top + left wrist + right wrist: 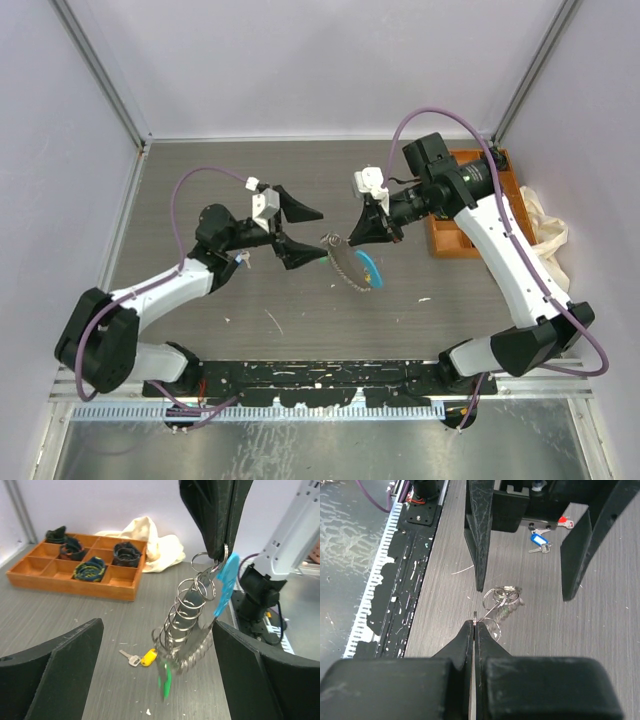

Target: Remove the keys from the keyring

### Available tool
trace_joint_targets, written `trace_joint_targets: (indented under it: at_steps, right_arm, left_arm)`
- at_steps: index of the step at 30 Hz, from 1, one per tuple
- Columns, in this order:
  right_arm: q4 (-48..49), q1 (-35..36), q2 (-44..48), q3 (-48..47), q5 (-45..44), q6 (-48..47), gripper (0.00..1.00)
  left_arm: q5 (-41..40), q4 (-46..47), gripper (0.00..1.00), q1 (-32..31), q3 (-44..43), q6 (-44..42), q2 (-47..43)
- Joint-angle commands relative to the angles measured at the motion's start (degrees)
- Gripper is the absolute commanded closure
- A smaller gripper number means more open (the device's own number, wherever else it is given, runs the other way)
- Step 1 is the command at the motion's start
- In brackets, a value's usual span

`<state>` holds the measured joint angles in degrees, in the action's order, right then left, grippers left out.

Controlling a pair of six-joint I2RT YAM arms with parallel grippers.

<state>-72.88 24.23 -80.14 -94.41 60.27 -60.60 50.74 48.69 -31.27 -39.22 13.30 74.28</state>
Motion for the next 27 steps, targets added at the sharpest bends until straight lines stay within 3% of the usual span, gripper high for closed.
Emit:
trace_joint_targets:
  at_steps: [1, 6, 9, 13, 19, 21, 27]
  right_arm:
    - [-1.6, 1.4, -1.0, -3.5, 1.9, -3.0, 0.99]
    - [-2.4, 2.3, -2.3, -4.8, 2.3, -3.4, 0.99]
    - [-2.9, 2.3, -2.7, -5.6, 2.6, -3.6, 0.99]
    - [-3.1, 2.4, -2.8, -5.5, 2.6, -3.6, 0.99]
    - [-2.8, 2.3, -2.5, -5.4, 2.4, -3.1, 0.99]
    - [-2.0, 2.3, -2.5, -4.9, 2.2, -2.3, 0.99]
    - [3.9, 2.1, -1.9, -3.7, -0.7, 5.1, 0.99]
  left_arm:
    - [7.7, 11.2, 0.08, -0.9, -3.1, 4.7, 3.9]
    - [12.2, 14.5, 0.21, -1.9, -5.7, 9.6, 7.3]
    - [14.1, 15.4, 0.37, -2.5, -6.5, 11.9, 8.8]
    - [15.3, 18.5, 0.65, -3.4, -6.6, 15.5, 10.4]
    - [14.9, 21.9, 0.86, -4.3, -5.9, 19.0, 11.8]
    - [13.6, 23.3, 0.99, -4.3, -5.3, 20.0, 11.7]
    - [6.0, 23.4, 1.0, -4.3, -1.9, 23.1, 8.8]
